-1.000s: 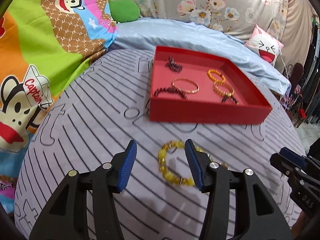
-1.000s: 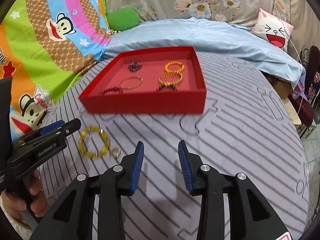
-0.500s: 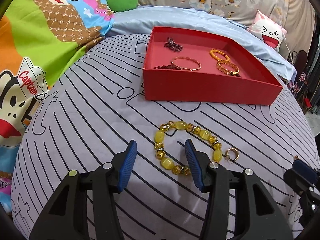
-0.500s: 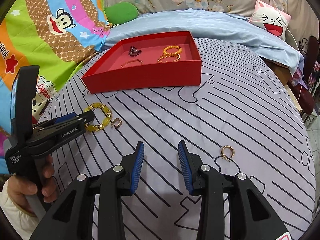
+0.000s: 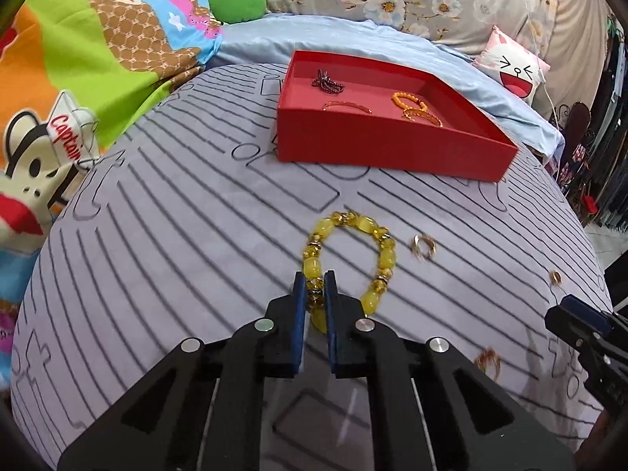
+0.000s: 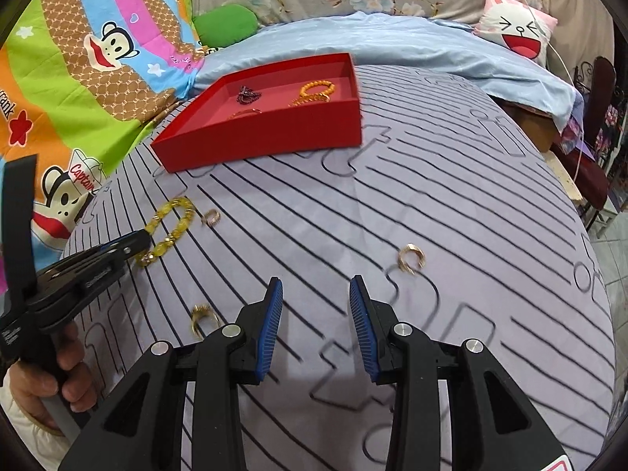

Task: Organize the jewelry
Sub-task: 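Close the right tool on a gold ring while the left tool holds the yellow bracelet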

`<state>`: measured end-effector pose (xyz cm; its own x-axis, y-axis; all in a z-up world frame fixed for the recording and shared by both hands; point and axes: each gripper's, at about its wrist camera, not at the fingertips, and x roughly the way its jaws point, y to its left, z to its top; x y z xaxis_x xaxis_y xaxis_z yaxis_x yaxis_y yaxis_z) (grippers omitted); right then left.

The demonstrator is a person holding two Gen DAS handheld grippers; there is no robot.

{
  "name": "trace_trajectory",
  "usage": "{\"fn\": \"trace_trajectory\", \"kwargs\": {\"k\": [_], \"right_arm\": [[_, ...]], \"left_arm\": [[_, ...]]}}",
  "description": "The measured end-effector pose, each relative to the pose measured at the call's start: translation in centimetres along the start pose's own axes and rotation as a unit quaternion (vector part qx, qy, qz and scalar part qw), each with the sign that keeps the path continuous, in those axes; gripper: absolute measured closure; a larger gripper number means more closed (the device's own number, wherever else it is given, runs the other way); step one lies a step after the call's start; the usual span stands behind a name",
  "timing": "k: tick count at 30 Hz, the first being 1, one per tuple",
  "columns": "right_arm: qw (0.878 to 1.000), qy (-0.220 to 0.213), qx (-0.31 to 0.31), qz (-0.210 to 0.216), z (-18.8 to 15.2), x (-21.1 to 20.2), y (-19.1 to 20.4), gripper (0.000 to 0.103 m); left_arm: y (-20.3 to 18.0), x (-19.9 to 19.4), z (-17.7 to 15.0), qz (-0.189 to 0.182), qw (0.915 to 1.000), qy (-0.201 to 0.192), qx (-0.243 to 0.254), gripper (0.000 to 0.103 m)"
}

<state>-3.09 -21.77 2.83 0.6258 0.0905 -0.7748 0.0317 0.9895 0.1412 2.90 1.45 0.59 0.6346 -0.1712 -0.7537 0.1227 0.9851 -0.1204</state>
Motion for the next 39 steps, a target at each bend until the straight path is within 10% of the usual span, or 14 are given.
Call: {"fn": "trace_trajectory", "kwargs": {"k": [17,39], "right_arm": [[1.0,-0.001,0.017,0.008,-1.5,-1.3,-1.3,0.068],[0.996,0.024,-0.049,0.065,-1.8,1.5,6.2,0.068]], "left_arm": [[0.1,-1.9,-2.6,-0.007,1.0,0.005,0.005,0.094],[0.4,-1.9,-2.8,-0.014,0.9999,0.005,0.0,0.094]]}}
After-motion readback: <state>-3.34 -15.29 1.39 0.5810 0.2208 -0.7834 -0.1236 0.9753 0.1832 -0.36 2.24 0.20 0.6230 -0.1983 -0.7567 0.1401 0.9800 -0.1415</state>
